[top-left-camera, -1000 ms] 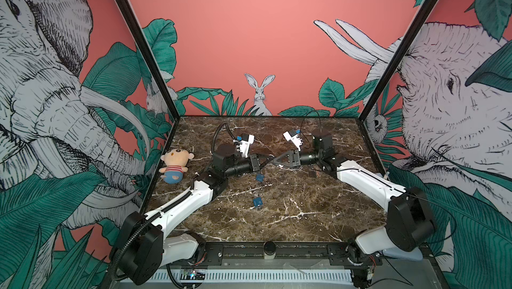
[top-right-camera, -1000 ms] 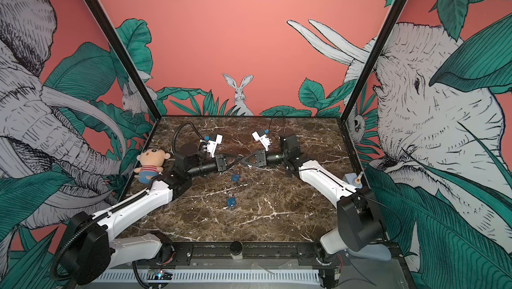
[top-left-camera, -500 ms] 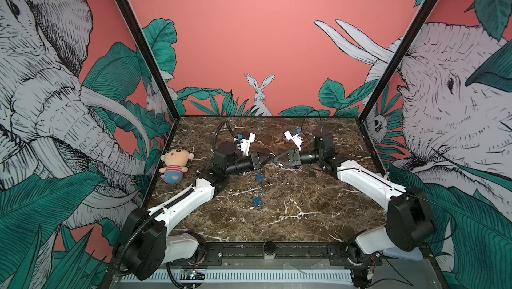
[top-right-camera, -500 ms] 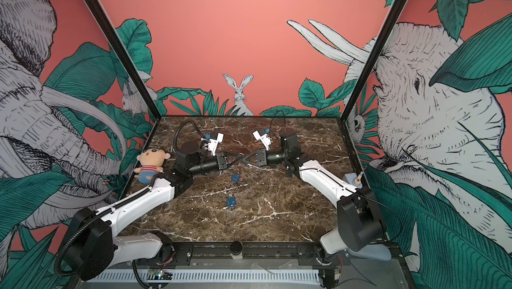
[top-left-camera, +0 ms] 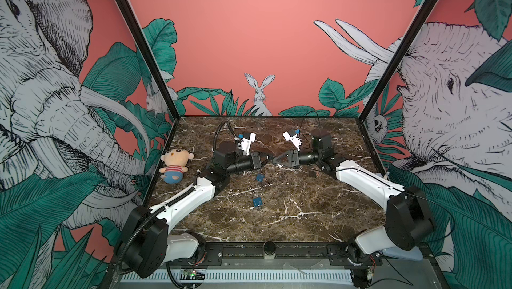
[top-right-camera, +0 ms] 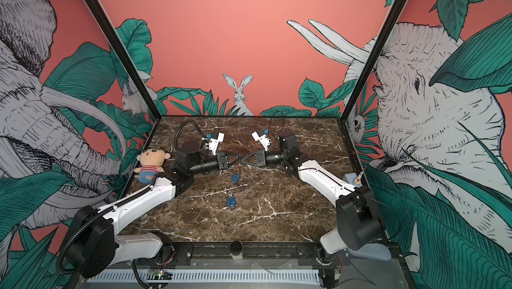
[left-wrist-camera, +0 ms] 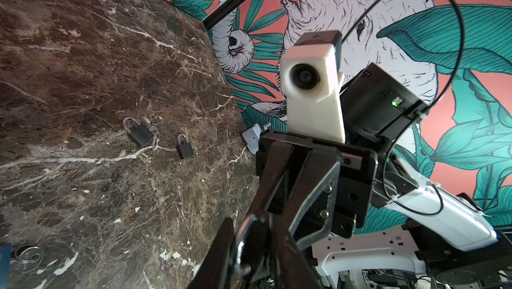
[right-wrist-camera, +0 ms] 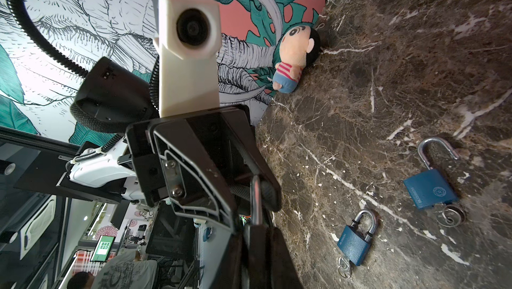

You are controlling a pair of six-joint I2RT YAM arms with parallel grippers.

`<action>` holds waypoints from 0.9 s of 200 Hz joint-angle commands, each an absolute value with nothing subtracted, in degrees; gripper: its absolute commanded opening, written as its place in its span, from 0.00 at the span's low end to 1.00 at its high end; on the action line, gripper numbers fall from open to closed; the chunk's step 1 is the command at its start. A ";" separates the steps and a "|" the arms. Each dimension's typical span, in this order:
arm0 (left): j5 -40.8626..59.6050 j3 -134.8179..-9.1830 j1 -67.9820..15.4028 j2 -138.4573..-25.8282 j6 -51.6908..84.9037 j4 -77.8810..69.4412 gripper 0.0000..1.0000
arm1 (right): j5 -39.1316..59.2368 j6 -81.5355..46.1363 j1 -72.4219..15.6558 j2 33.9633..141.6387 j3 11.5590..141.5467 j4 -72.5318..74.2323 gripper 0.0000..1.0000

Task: Lock with the key

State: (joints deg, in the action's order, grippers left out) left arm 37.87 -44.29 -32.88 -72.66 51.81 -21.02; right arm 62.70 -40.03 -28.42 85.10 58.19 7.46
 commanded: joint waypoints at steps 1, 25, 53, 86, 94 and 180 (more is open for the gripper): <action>41.14 -46.23 -33.31 -72.44 51.85 -23.38 0.20 | 62.14 -39.46 -28.84 85.52 59.42 10.43 0.00; 41.57 -46.10 -33.22 -72.35 51.99 -23.38 0.08 | 61.81 -39.38 -28.84 85.52 59.54 10.38 0.00; 41.84 -45.63 -33.18 -71.96 51.93 -23.22 0.00 | 61.62 -39.37 -28.84 85.61 59.99 10.37 0.00; 41.80 -45.39 -33.13 -71.59 51.60 -22.76 0.00 | 61.02 -39.20 -28.83 85.69 60.20 10.07 0.00; 41.64 -45.43 -33.13 -71.48 51.59 -22.81 0.00 | 60.63 -39.05 -28.86 85.69 60.16 10.02 0.00; 37.79 -43.59 -31.62 -70.51 53.61 -27.28 0.00 | 58.49 -38.89 -28.40 84.25 58.98 10.33 0.31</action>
State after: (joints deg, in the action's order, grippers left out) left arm 38.24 -44.12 -32.05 -72.62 53.01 -22.81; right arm 60.38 -39.05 -28.18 85.10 58.35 8.12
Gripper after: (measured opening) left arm 0.083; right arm 0.288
